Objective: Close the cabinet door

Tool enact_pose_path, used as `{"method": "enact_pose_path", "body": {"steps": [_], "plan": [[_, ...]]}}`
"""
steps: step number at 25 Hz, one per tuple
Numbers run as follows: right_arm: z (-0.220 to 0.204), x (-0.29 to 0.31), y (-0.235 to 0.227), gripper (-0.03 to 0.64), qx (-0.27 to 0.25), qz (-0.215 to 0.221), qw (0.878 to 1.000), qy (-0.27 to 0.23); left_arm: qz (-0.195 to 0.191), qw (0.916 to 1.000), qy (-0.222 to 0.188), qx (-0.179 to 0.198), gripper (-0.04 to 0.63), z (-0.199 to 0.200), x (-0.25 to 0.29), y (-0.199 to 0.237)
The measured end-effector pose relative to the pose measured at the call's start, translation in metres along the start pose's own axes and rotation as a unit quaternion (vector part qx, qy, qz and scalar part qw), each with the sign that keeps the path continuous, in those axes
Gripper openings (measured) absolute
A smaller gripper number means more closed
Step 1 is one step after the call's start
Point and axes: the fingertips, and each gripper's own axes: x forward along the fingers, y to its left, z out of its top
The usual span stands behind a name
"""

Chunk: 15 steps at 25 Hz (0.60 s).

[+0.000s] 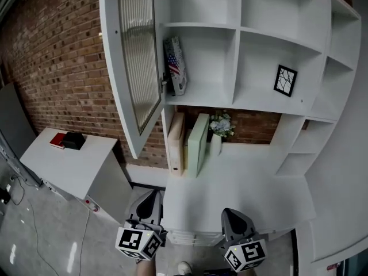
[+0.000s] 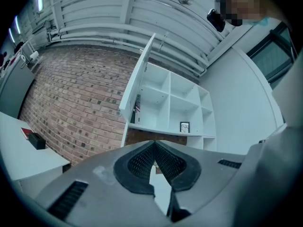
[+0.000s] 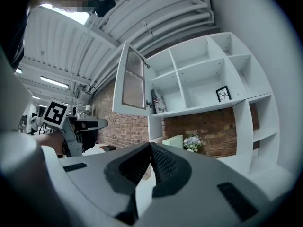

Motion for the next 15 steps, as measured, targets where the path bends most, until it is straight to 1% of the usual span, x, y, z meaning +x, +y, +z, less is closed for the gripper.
{"method": "enact_pose_path", "body": {"steps": [4, 6, 10, 15], "plan": [[-0.006, 0.033, -0.002, 0.000, -0.001, -0.007, 1.000, 0.005, -0.005, 0.9999, -0.009, 0.006, 0.014, 0.002, 0.021, 0.022], [-0.010, 0.044, -0.003, 0.000, 0.003, -0.013, 1.000, 0.007, -0.005, 0.9999, -0.009, 0.003, 0.014, 0.000, 0.027, 0.030], [-0.010, 0.051, -0.001, 0.001, 0.005, -0.015, 1.000, 0.013, -0.002, 1.0000, -0.007, 0.000, 0.014, 0.002, 0.032, 0.041], [-0.006, 0.057, -0.001, 0.001, 0.002, -0.016, 1.000, 0.009, 0.003, 0.9997, -0.024, 0.000, 0.014, 0.016, 0.032, 0.049]]}}
